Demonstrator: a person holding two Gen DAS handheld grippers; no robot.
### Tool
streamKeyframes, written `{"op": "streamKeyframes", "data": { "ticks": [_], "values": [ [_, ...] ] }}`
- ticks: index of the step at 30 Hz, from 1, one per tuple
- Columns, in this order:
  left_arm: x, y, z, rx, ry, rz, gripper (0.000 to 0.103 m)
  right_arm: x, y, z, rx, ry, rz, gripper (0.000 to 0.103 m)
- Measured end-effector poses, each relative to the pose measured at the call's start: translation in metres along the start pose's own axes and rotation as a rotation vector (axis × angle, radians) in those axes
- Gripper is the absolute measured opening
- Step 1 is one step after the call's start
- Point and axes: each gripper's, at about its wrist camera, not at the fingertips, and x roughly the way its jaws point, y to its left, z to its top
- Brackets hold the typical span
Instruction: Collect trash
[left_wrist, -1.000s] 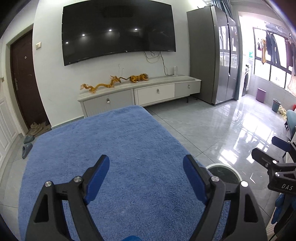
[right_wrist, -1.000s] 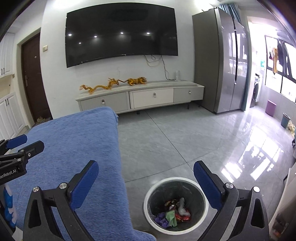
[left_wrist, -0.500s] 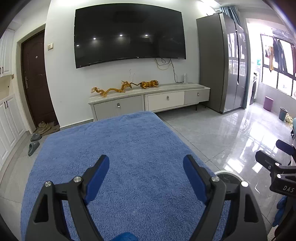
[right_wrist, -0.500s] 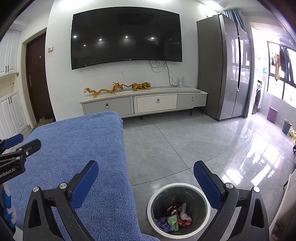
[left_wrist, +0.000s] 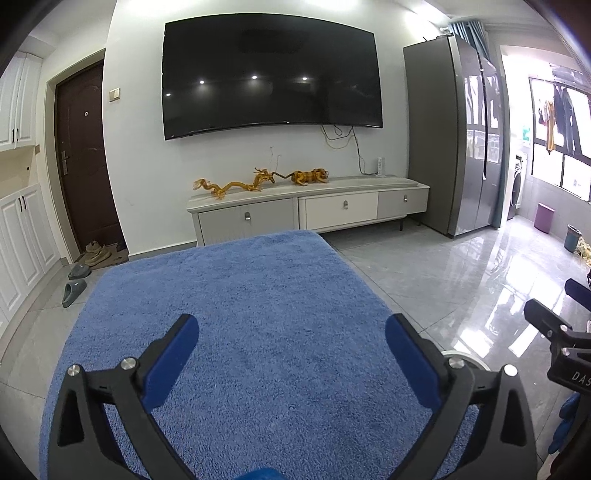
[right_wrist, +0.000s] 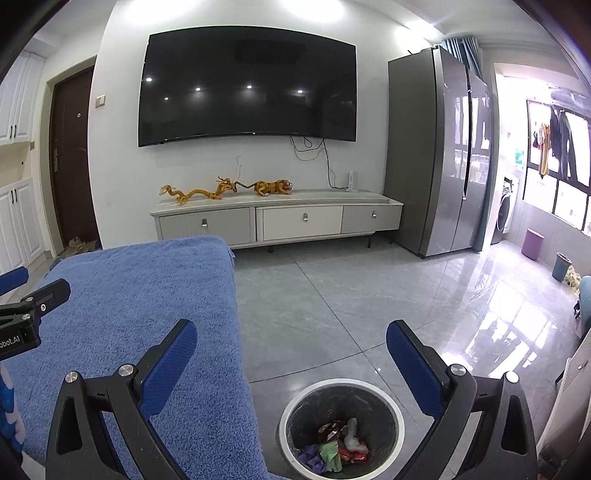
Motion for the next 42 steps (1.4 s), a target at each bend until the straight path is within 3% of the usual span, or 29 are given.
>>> {"op": "streamKeyframes", "data": {
  "ticks": [8,18,42],
  "values": [
    [0.007,0.001,0.0,0.006,0.01,-0.001,0.102,0.005,-0.007,0.0,0.021,-0.001,-0.025,0.103],
    [0.016,0.007,0.0,-0.019,-0.003,0.051,0.103,0.012,-0.01,-0.001,0.032,0.011,-0.045,0.103],
    [0.021,0.01,-0.01,-0.013,0.042,0.025,0.103,0.014,-0.008,-0.005,0.034,0.028,-0.045,0.103]
  ]
}}
